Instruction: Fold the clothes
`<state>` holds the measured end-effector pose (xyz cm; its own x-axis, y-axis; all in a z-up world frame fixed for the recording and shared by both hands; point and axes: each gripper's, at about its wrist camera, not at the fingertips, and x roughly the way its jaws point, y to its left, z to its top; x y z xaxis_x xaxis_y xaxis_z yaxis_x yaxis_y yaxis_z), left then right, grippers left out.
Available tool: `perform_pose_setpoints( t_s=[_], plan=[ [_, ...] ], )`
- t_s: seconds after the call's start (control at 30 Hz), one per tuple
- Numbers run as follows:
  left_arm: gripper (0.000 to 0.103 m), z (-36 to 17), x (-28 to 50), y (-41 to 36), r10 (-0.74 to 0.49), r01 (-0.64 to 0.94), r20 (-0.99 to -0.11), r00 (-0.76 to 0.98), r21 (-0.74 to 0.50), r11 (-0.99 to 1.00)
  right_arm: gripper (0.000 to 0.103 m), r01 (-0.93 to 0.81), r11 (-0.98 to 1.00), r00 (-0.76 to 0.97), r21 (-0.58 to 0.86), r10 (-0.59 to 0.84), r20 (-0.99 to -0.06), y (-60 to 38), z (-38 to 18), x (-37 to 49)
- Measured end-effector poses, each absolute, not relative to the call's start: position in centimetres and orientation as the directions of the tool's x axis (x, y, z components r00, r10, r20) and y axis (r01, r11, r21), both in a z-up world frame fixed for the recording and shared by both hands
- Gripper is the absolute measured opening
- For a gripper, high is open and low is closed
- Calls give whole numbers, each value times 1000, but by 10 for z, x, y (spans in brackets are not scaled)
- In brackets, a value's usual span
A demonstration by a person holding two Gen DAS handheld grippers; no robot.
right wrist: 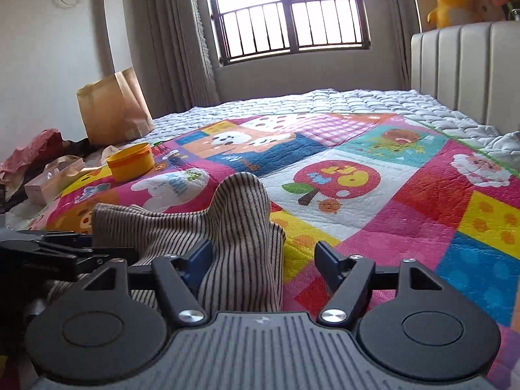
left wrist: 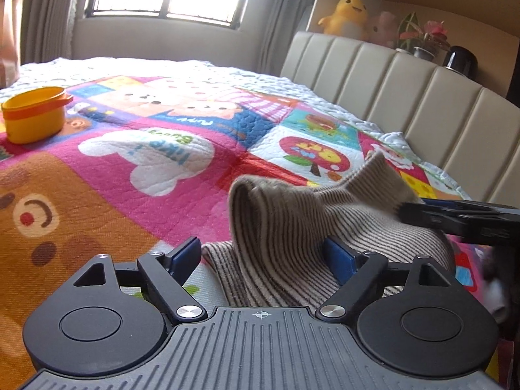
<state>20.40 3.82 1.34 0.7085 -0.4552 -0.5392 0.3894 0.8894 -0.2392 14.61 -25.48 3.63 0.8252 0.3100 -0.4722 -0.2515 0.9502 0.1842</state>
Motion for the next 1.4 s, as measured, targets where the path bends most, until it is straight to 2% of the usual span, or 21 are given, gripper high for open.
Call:
perform_pose_setpoints(
  t_s=[0.1, 0.2, 0.3, 0.37, 0.43, 0.5, 0.57, 0.63, 0.73, 0.83, 0.93, 1.03, 1.1, 1.23, 1.3, 1.4],
  plan=[
    [89, 13, 204, 40, -457, 388, -539, 708, -244, 889, 98, -259, 922, 792, 286, 373, -484, -267, 37, 115],
    [90, 12, 204, 41, -458, 386, -539, 707, -248, 888, 98, -220, 868, 731, 446, 449, -514, -278, 24, 95],
    [91, 12, 204, 43, -459, 384, -539, 706, -253, 888, 98, -113, 739, 666, 664, 552, -501, -280, 1, 103],
    [91, 11, 204, 44, -460, 383, -539, 705, -256, 887, 98, -54, 689, 670, 723, 561, -485, -275, -8, 112],
    [91, 11, 205, 45, -461, 383, -539, 705, -258, 887, 96, -32, 691, 698, 723, 533, -479, -268, -8, 123],
    [91, 12, 205, 46, -458, 380, -540, 706, -257, 888, 85, -15, 702, 722, 712, 501, -478, -264, -8, 133],
    [91, 16, 203, 48, -457, 382, -536, 710, -251, 889, 78, 1, 693, 729, 721, 493, -474, -268, -11, 143],
    [89, 24, 200, 54, -458, 392, -525, 718, -238, 888, 76, -4, 705, 735, 709, 482, -476, -273, -10, 152],
    [93, 43, 195, 67, -458, 408, -478, 749, -212, 888, 76, -34, 773, 757, 633, 434, -490, -275, -4, 171],
    [95, 54, 200, 75, -505, 447, -462, 729, -238, 862, 76, -58, 826, 769, 561, 396, -503, -278, -3, 196],
    [96, 46, 213, 62, -554, 503, -490, 673, -246, 828, 79, -71, 838, 770, 542, 391, -504, -282, -1, 211],
    [96, 25, 232, 45, -562, 503, -544, 623, -272, 820, 84, -59, 812, 761, 580, 413, -501, -284, -2, 204],
    [99, 9, 242, 44, -585, 477, -554, 592, -345, 809, 86, -45, 774, 738, 632, 452, -501, -285, -9, 191],
    [98, -5, 243, 43, -609, 453, -554, 568, -407, 793, 86, -75, 740, 729, 669, 498, -469, -277, -18, 164],
    [95, -7, 239, 41, -613, 451, -552, 565, -416, 790, 86, -134, 779, 720, 613, 501, -480, -264, -19, 160],
    [90, -3, 219, 30, -598, 482, -554, 579, -359, 799, 86, -199, 813, 706, 548, 507, -494, -252, -19, 159]
  ],
)
